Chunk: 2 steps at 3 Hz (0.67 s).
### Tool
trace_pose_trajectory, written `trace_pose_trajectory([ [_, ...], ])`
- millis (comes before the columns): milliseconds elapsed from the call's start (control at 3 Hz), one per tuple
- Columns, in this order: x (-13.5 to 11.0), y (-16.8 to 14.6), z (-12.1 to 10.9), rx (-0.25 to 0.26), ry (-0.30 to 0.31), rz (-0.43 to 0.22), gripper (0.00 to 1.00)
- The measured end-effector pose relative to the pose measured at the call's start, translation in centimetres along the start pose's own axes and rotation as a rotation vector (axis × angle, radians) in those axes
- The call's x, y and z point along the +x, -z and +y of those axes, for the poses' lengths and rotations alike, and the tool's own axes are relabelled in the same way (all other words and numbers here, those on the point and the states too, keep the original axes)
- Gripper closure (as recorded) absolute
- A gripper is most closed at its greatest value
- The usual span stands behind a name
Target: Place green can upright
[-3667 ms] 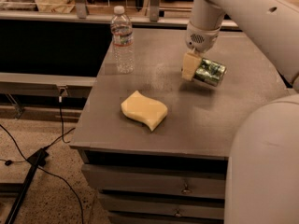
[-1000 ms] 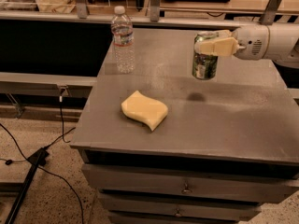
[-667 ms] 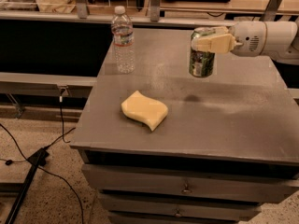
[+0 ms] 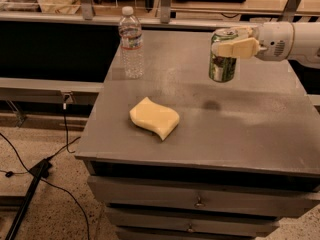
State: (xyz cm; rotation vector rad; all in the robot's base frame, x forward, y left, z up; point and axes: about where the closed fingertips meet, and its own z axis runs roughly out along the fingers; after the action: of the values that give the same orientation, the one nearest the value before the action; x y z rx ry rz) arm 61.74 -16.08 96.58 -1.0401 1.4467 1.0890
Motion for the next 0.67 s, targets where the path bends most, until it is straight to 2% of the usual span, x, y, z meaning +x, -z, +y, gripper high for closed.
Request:
trace_pose_trajectory([
  [333, -0.4, 1.4, 0.0, 0.004, 0.057, -0.062, 1.00],
  [667, -0.9, 2.5, 0.2, 0.004, 0.127, -0.094, 1.00],
])
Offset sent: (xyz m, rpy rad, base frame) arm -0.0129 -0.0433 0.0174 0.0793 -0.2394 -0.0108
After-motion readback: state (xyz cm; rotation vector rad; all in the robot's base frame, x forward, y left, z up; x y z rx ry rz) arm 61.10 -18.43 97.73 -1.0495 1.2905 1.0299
